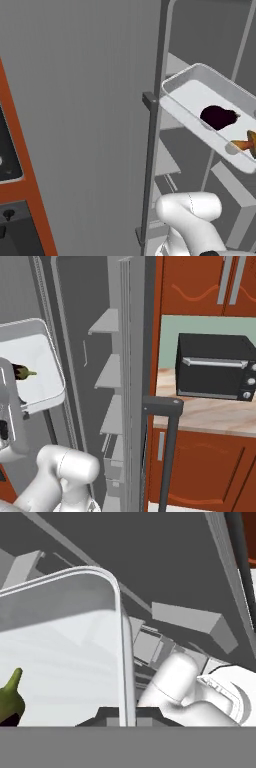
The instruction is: Take the eggplant and mushroom out of the freezer and place them in the tupperware container on the counter. Then put the tupperware containing the vegetables back in the freezer.
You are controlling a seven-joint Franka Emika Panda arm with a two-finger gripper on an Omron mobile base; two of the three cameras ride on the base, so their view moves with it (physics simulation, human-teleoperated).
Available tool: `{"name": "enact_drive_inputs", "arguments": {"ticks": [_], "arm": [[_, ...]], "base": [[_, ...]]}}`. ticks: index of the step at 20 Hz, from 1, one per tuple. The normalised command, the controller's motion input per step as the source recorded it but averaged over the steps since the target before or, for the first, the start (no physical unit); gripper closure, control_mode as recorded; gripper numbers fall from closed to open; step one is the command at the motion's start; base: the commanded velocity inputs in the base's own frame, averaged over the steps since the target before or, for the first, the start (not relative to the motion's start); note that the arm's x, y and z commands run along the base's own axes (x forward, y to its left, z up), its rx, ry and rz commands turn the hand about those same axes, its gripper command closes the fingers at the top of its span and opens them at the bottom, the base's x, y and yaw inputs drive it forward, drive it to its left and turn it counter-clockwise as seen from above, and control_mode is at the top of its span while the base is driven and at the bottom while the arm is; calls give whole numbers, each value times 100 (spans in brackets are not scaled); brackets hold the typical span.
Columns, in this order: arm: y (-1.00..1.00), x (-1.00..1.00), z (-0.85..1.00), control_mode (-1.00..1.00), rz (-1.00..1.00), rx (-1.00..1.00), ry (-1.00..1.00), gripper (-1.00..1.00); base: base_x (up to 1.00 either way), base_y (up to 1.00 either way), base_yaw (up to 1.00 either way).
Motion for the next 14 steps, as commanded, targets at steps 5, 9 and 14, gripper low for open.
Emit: {"name": "enact_drive_inputs", "arguments": {"ticks": [5, 9, 14], "arm": [[-15, 4, 12, -100, -34, 16, 0, 100], [-14, 36, 4, -100, -31, 8, 0, 100], [-27, 52, 0, -100, -19, 5, 0, 100]], "base": [[0, 0, 0], [0, 0, 0], [0, 0, 0]]}}
